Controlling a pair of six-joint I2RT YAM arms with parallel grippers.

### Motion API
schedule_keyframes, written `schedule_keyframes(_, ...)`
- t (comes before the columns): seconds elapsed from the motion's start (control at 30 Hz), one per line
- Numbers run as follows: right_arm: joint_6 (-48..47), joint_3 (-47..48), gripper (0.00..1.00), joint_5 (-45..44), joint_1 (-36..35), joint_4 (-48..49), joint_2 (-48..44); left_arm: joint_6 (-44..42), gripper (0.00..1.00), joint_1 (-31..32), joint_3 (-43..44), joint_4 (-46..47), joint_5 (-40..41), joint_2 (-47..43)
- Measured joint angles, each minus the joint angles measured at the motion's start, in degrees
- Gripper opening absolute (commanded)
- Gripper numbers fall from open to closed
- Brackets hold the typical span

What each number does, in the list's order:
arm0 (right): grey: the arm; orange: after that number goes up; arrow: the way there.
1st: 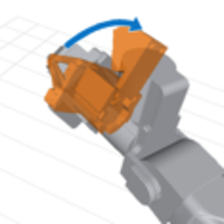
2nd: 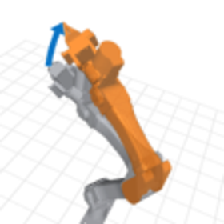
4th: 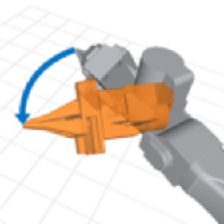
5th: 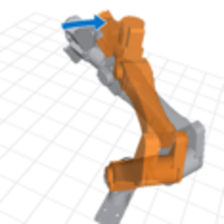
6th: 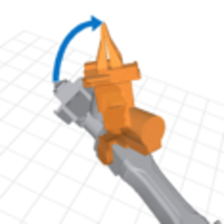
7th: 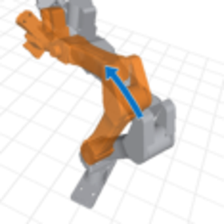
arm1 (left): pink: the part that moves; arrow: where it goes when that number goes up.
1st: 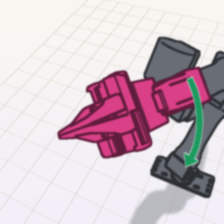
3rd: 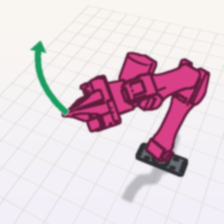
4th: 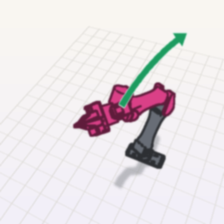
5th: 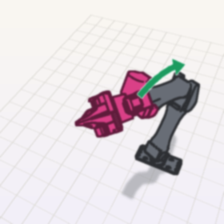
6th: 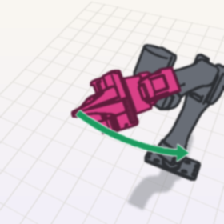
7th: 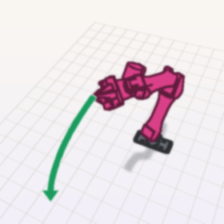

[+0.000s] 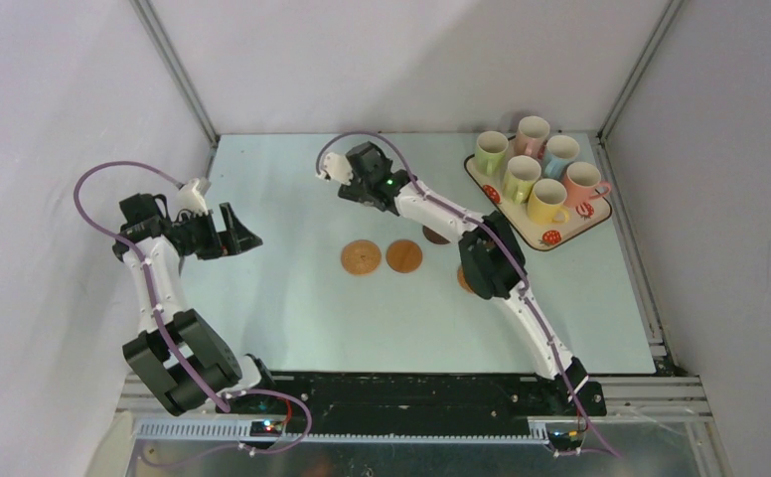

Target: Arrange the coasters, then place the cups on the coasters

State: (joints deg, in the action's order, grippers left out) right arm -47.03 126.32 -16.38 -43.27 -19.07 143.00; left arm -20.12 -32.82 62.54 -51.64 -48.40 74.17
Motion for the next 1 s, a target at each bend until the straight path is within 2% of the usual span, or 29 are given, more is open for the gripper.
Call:
schedule_keyframes(0.17, 4.7, -1.6, 0.75, 3.1, -1.2, -5.2, -9.6, -0.3, 0.98, -0.3, 0.0, -0.2, 0.0, -0.1)
schedule_keyframes(0.3, 8.5, -12.1, 0.75, 5.2, -1.7, -5.7, -21.8, -2.1, 0.98, -1.7, 0.0, -1.9, 0.0, -1.0)
schedule_keyframes(0.43, 11.1, -24.8, 0.74, 5.7, -1.2, -4.7, -29.8, -5.5, 0.98, -2.5, 0.5, -5.7, -0.7, -2.8)
schedule_keyframes(0.67, 14.5, -41.8, 0.72, 1.3, 1.9, -4.3, -31.5, -7.4, 0.98, -2.6, 0.4, -7.2, -3.4, -5.8)
schedule_keyframes(0.9, 16.9, -45.8, 0.71, -0.9, 8.7, -4.1, -31.9, -7.9, 0.98, -2.6, 0.3, -7.4, -4.6, -3.5)
schedule_keyframes(1.0, 17.1, -46.7, 0.72, -0.4, 9.0, -4.1, -33.0, -8.5, 0.98, -2.6, 0.3, -7.9, -4.9, -1.3)
